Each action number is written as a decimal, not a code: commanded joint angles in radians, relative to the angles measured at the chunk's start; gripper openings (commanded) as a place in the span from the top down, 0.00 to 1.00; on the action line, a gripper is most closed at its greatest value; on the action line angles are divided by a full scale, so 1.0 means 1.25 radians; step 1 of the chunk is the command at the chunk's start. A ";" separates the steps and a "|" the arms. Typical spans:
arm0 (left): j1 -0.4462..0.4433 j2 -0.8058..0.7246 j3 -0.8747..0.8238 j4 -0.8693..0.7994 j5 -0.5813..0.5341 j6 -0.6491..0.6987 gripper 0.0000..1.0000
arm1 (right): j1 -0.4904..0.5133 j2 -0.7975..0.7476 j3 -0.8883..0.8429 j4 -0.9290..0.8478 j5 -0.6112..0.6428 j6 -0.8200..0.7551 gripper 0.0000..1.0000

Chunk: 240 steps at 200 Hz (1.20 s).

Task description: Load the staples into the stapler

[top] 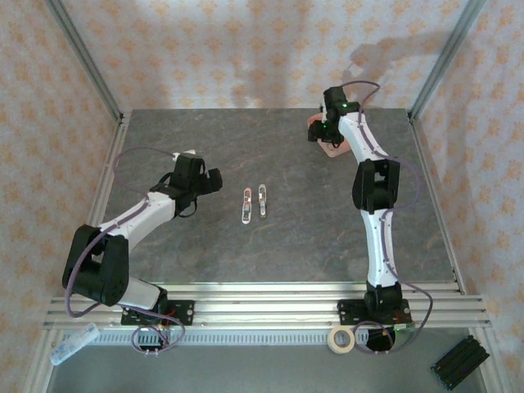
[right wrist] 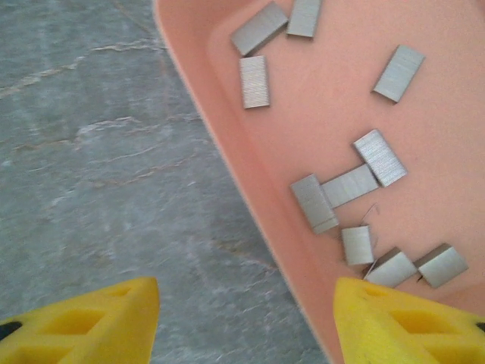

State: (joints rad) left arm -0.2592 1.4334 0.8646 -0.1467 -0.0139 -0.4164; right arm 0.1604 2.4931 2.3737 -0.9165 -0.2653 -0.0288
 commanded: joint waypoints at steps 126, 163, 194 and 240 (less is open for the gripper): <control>0.011 0.027 0.056 -0.054 -0.057 0.051 0.06 | -0.022 0.065 0.041 -0.054 0.004 -0.040 0.49; 0.010 0.009 0.047 -0.054 -0.051 0.050 0.05 | -0.022 0.010 -0.038 -0.066 -0.041 -0.024 0.53; 0.010 -0.011 0.022 -0.052 -0.034 0.050 0.04 | -0.017 -0.079 -0.177 -0.033 -0.062 -0.013 0.53; 0.010 -0.066 -0.032 -0.033 -0.001 0.028 0.01 | 0.002 -0.238 -0.433 0.042 -0.085 0.018 0.53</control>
State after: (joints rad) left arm -0.2588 1.4059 0.8688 -0.1909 -0.0349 -0.3679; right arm 0.1417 2.3154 1.9499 -0.9016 -0.3462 -0.0402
